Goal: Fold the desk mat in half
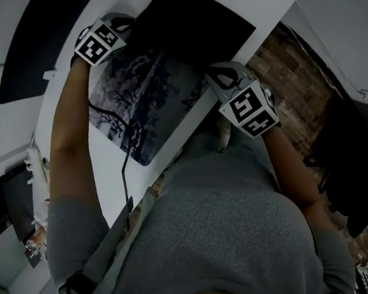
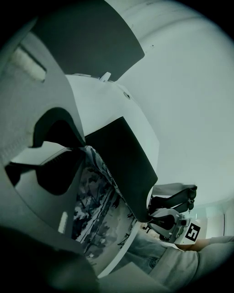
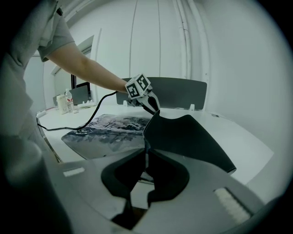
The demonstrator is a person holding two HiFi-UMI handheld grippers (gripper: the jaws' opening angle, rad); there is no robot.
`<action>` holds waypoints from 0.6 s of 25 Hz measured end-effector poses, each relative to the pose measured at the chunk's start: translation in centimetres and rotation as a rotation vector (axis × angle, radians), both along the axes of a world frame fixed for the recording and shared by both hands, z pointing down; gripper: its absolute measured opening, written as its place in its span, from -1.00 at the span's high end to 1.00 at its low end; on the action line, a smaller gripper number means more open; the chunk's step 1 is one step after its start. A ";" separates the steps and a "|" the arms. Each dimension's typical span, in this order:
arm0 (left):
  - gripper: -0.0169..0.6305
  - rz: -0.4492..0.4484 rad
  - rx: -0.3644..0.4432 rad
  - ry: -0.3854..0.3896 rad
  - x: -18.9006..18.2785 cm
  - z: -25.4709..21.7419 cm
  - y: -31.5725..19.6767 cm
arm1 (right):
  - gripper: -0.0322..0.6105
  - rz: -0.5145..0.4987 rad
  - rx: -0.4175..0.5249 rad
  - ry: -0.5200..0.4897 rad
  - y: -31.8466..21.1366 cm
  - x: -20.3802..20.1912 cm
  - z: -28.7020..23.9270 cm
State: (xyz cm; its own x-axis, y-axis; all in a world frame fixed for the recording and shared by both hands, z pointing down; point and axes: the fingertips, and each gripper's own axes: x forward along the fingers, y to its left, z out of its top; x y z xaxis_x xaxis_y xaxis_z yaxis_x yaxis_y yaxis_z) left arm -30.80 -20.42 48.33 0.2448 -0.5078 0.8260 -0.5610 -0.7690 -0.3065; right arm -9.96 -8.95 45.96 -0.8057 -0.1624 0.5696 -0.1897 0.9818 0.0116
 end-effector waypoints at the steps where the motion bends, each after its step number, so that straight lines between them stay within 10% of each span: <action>1: 0.85 -0.001 0.002 -0.003 -0.2 0.0 0.5 | 0.81 0.001 -0.001 0.004 0.5 -0.2 0.1; 15: 0.85 -0.024 0.016 -0.041 -2.6 -0.2 6.3 | 0.81 -0.101 0.019 0.018 7.1 -2.8 0.1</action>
